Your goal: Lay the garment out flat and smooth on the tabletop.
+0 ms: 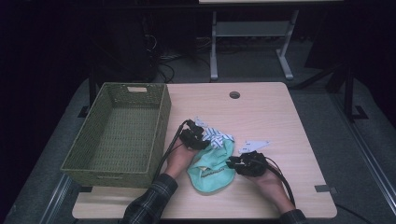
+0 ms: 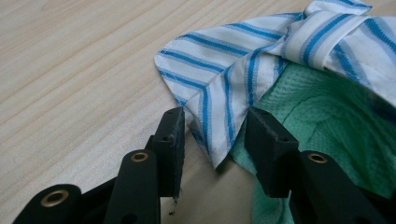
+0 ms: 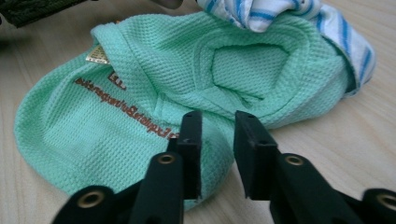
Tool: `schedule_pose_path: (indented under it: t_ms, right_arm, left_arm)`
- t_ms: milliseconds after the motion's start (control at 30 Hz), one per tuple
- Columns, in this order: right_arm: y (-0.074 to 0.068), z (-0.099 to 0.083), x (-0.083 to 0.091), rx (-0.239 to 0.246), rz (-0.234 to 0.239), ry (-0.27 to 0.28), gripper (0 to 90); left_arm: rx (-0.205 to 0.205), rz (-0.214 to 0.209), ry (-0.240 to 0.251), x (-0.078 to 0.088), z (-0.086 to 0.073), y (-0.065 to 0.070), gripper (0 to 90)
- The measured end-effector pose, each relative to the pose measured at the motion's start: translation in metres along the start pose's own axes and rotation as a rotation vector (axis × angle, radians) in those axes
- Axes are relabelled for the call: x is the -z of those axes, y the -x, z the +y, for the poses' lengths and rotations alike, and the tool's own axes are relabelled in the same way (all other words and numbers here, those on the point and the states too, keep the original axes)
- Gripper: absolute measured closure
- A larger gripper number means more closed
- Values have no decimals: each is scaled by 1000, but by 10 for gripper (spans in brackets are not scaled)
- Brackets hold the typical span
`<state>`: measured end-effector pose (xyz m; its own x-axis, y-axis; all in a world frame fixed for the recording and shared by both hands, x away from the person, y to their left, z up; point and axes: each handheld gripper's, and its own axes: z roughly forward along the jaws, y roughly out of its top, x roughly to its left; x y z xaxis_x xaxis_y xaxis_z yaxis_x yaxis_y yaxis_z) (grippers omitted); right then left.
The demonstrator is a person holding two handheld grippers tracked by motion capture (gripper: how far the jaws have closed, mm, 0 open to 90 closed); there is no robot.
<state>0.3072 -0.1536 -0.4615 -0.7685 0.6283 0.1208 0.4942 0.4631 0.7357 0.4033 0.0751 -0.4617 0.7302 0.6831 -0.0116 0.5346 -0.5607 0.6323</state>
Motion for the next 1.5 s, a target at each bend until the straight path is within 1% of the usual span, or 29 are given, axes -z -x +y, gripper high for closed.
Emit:
schedule_pose_path:
  t_ms: [100, 167, 200, 333, 367, 400, 533, 567, 633, 700, 733, 767, 833, 967, 1100, 1233, 1367, 1467, 1500]
  right_arm:
    - [0, 0, -1, 7, -3, -9, 860]
    - [1, 0, 1, 10, -4, -7, 879]
    - [1, 0, 3, 2, -3, -7, 882]
    - [2, -1, 6, 5, -8, 0, 888]
    - [2, -1, 8, 14, -9, 0, 888]
    - [2, -1, 9, 8, -11, 4, 888]
    - [2, -2, 15, 16, -14, 6, 888]
    - [2, -3, 16, 10, -17, 5, 888]
    - [3, -4, 19, 17, -20, 7, 891]
    - [3, -6, 24, 4, -23, 8, 892]
    - [4, -7, 25, 16, -25, 13, 892]
    - [5, -8, 28, 6, -28, 13, 892]
    - [6, -10, 31, 8, -31, 18, 892]
    - [9, -16, 38, 7, -45, 21, 892]
    - [12, -25, 44, -4, -53, 1, 892]
    - [14, -29, 51, -10, -67, 3, 893]
    - [16, -35, 61, -14, -81, 18, 895]
    - [17, -44, 69, -27, -92, 13, 896]
    - [17, -44, 69, -27, -92, 13, 896]
  left_arm:
    - [1, 0, 0, 0, 0, 0, 571]
    - [2, 0, 0, 0, 0, 0, 571]
    - [2, 1, 0, 0, 0, 0, 571]
    - [1, 4, -3, 0, 0, 0, 573]
    - [1, 4, -3, 0, 0, 0, 575]
    - [1, 3, -3, 0, 0, 0, 577]
    - [0, 4, -3, 0, 0, 0, 580]
    - [1, 4, -4, 0, 0, 0, 580]
    - [3, 3, -3, 0, 0, 0, 580]
    - [1, 4, -4, 0, 0, 0, 580]
    - [1, 4, -4, 0, 0, 0, 580]
    - [2, 4, -4, 0, 0, 0, 580]
    - [6, 4, -5, 0, 1, 0, 580]
    - [5, 5, -7, 0, 1, 0, 581]
    - [7, 3, -6, 0, 1, 0, 583]
    - [7, 2, -5, 0, 1, 0, 586]
    - [9, 2, -4, 0, 1, 0, 590]
    - [7, 3, -8, 0, 1, 0, 590]
    - [7, 3, -8, 0, 1, 0, 591]
